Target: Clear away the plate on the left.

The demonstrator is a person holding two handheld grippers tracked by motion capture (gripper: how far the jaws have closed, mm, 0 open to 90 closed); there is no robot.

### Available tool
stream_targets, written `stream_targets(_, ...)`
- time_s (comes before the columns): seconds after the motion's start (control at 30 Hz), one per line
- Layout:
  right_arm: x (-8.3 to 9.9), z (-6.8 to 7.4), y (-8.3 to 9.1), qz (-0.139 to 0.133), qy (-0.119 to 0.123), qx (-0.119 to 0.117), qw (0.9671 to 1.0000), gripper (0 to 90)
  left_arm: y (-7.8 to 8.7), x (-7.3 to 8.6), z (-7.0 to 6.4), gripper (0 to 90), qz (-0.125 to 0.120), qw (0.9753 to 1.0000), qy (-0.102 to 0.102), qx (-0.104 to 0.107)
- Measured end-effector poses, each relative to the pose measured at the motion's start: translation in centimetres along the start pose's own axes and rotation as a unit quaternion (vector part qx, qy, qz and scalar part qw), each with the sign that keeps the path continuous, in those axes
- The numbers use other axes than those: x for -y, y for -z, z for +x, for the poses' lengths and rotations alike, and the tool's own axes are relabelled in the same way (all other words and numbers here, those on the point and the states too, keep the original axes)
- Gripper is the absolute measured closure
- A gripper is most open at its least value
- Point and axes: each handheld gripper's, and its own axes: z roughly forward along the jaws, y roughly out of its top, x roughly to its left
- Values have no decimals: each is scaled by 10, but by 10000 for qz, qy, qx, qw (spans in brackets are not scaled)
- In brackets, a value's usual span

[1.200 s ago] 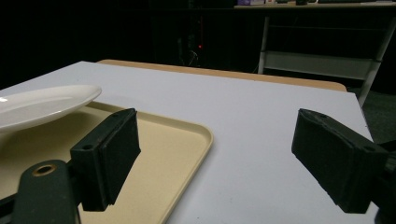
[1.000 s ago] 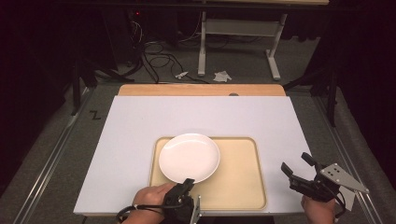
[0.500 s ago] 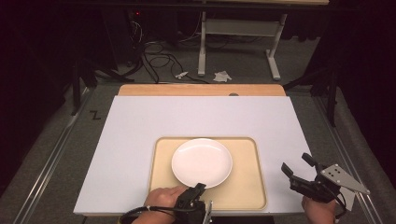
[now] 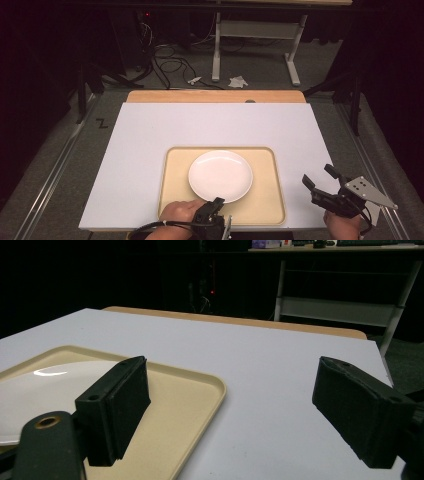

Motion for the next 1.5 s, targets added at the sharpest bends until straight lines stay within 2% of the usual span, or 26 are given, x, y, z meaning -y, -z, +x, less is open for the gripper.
stream_targets(0.4, 2, 0, -3, 83, 19, -12, 10000, 161, -2, 3, -2, 871, 85, 9999, -13, 93)
stream_targets(0.73, 1, 0, -4, 76, 32, -33, 10000, 162, -2, 4, -3, 853, 179, 9994, 161, 228)
stream_targets(0.9, 1, -1, -2, 63, 2, -22, 10000, 162, -3, 6, -3, 830, 300, 9983, 387, 332)
stream_targets(1.0, 1, -1, -2, 24, -6, -8, 10000, 161, -4, 8, -3, 804, 432, 9965, 581, 420)
stream_targets(1.03, 1, -1, -2, 26, -17, -8, 10000, 161, -4, 8, -3, 795, 432, 9965, 581, 420)
stream_targets(1.07, 1, -1, -2, 37, -7, -9, 10000, 161, -4, 8, -1, 767, 494, 9954, 706, 412)
stream_targets(1.13, 1, -1, -2, 42, -11, -10, 10000, 162, -4, 8, 1, 714, 497, 9951, 758, 396)
stream_targets(1.17, 1, -1, -3, 44, 9, -27, 10000, 162, -4, 7, 4, 678, 479, 9936, 957, 364)
stream_targets(1.5, 1, -1, -2, 45, -7, -19, 10000, 162, 3, 5, 14, 524, 505, 9915, 1160, 308)
